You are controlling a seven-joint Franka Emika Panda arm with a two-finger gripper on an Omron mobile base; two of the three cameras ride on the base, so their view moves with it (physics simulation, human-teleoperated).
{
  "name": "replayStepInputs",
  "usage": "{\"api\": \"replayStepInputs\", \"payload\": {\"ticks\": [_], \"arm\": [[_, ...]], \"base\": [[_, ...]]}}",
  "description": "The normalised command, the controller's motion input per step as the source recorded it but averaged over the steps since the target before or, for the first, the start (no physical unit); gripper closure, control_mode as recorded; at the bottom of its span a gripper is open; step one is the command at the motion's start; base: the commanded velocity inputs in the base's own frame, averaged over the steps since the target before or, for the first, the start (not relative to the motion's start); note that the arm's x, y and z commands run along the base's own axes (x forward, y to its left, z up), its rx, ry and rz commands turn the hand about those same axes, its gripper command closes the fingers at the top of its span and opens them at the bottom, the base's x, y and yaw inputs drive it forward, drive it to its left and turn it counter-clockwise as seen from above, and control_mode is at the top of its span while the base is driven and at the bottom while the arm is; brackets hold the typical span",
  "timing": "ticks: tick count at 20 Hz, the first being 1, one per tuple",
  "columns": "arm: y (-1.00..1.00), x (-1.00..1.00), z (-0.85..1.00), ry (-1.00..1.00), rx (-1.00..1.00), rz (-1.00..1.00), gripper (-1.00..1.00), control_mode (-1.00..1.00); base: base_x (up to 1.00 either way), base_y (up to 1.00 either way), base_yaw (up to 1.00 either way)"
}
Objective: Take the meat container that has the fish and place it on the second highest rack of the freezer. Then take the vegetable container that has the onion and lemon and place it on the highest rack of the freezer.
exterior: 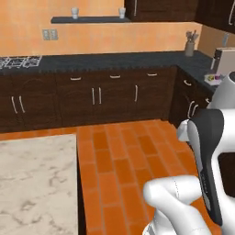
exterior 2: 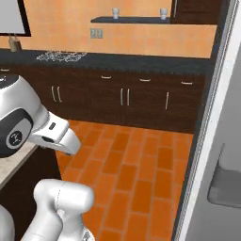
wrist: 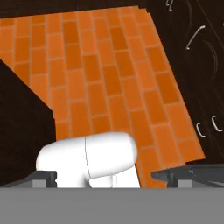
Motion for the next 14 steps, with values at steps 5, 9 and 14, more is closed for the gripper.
{"api": "replayStepInputs", "payload": {"ticks": [5, 9, 14], "arm": [[0.0, 0.0, 0.0, 0.0, 0.0, 0.0, -1.0, 1.0], [0.0, 0.0, 0.0, 0.0, 0.0, 0.0, -1.0, 1.0], [0.0, 0.0, 0.0, 0.0, 0.0, 0.0, -1.0, 1.0]], "base": [[1.0, 0.0, 0.0], [1.0, -0.01, 0.0], [1.0, -0.04, 0.0]]}}
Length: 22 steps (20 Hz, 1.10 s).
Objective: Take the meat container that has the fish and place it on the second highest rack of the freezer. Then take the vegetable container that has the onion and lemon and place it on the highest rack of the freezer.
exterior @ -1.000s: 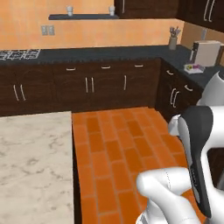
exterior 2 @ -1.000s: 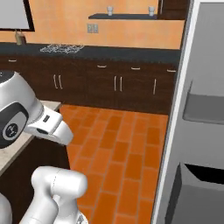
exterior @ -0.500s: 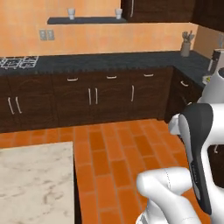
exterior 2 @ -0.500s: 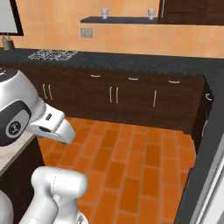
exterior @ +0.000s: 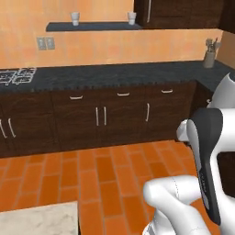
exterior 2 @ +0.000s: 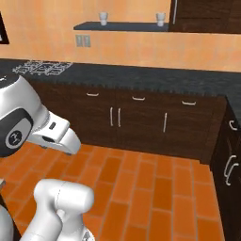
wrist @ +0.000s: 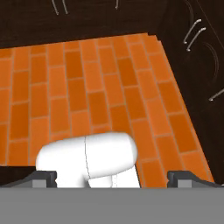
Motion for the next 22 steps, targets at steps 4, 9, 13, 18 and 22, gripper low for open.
{"api": "replayStepInputs", "payload": {"ticks": [4, 9, 13, 18, 22], "arm": [[0.0, 0.0, 0.0, 0.0, 0.0, 0.0, -1.0, 1.0], [0.0, 0.0, 0.0, 0.0, 0.0, 0.0, -1.0, 1.0], [0.0, 0.0, 0.0, 0.0, 0.0, 0.0, -1.0, 1.0], [0.0, 0.0, 0.0, 0.0, 0.0, 0.0, -1.0, 1.0], [0.0, 0.0, 0.0, 0.0, 0.0, 0.0, -1.0, 1.0]], "base": [[1.0, -0.06, 0.0], [0.98, -0.18, -0.17], [0.61, 0.0, -0.59], [0.57, 0.0, -0.62], [0.54, 0.0, -0.64]]}}
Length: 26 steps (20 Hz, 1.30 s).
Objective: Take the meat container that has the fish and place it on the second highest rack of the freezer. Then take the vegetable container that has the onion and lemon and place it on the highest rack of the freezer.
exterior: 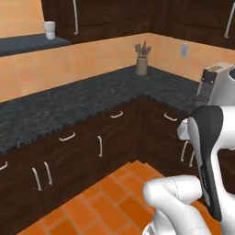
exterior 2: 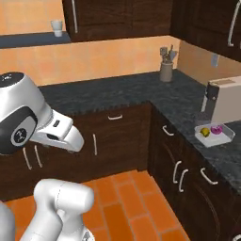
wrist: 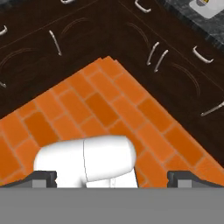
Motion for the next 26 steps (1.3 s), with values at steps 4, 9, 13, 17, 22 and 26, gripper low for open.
{"api": "replayStepInputs", "payload": {"ticks": [4, 9, 13, 17, 22, 26], "arm": [[0.0, 0.0, 0.0, 0.0, 0.0, 0.0, -1.0, 1.0], [0.0, 0.0, 0.0, 0.0, 0.0, 0.0, -1.0, 1.0], [0.0, 0.0, 0.0, 0.0, 0.0, 0.0, -1.0, 1.0], [0.0, 0.0, 0.0, 0.0, 0.0, 0.0, -1.0, 1.0], [0.0, 0.0, 0.0, 0.0, 0.0, 0.0, -1.0, 1.0], [0.0, 0.0, 0.0, 0.0, 0.0, 0.0, -1.0, 1.0]], "base": [[0.5, 0.04, -0.65], [0.52, 0.05, -0.64], [0.56, 0.0, -0.56], [0.54, 0.08, -0.57], [0.61, 0.25, -0.52], [0.61, 0.34, -0.49]]}}
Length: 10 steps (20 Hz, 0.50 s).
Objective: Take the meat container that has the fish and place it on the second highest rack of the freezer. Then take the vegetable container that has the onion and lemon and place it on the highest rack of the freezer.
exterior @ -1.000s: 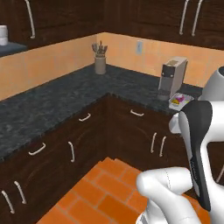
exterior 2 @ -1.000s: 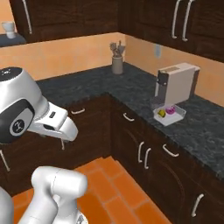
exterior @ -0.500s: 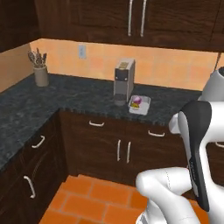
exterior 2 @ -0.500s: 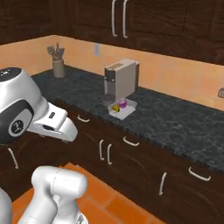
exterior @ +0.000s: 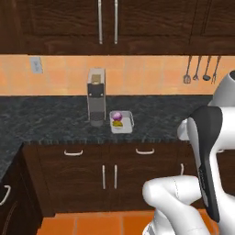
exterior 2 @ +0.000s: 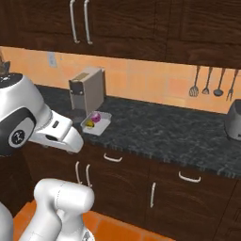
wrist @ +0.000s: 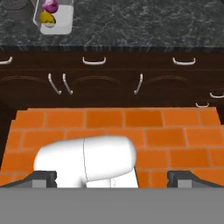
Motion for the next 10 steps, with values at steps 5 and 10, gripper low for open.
{"api": "replayStepInputs", "payload": {"ticks": [5, 10], "arm": [[0.0, 0.0, 0.0, 0.0, 0.0, 0.0, -1.0, 1.0], [0.0, 0.0, 0.0, 0.0, 0.0, 0.0, -1.0, 1.0]], "base": [[0.58, 0.41, -0.28], [0.45, 0.43, -0.12]]}}
